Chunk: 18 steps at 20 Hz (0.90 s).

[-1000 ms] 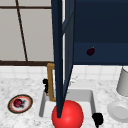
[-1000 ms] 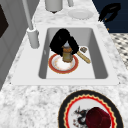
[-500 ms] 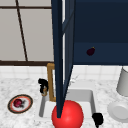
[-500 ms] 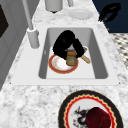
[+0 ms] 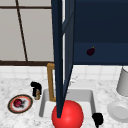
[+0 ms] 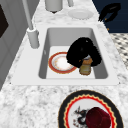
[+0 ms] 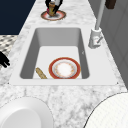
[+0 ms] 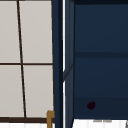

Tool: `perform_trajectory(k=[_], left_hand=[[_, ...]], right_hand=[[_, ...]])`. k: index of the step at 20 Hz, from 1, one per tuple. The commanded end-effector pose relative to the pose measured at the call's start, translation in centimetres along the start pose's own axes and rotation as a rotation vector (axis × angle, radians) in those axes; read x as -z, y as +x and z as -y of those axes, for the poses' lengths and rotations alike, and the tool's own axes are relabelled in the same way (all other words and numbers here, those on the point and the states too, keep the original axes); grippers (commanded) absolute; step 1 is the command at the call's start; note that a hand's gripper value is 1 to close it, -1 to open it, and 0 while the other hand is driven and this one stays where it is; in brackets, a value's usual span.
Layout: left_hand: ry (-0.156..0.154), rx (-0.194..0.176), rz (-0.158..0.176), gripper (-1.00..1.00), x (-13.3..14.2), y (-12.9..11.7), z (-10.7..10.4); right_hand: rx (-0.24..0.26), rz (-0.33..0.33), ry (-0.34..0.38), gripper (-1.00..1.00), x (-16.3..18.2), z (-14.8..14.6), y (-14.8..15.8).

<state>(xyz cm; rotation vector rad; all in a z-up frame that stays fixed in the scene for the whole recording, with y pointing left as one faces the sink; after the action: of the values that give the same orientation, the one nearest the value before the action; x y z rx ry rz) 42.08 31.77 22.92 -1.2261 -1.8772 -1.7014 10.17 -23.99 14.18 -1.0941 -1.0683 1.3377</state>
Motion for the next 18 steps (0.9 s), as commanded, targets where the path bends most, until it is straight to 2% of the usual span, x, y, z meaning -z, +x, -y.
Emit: perform_trajectory(k=[1, 4, 11, 18], left_hand=[[0.046, 0.009, 0.005, 1.0, -0.7, 3.0, 0.8], [0.03, -0.003, -0.01, 1.0, -1.3, 5.4, 0.5], [0.028, -0.007, -0.017, 1.0, -2.8, 10.4, 1.0], [0.029, 0.007, -0.019, 1.0, -5.0, 14.5, 2.8]], right_hand=[[0.0, 0.0, 0.0, 0.0, 0.0, 0.0, 0.0], [0.0, 0.0, 0.0, 0.0, 0.0, 0.0, 0.0], [0.0, 0.0, 0.0, 0.0, 0.0, 0.0, 0.0], [0.0, 0.0, 0.0, 0.0, 0.0, 0.0, 0.0]])
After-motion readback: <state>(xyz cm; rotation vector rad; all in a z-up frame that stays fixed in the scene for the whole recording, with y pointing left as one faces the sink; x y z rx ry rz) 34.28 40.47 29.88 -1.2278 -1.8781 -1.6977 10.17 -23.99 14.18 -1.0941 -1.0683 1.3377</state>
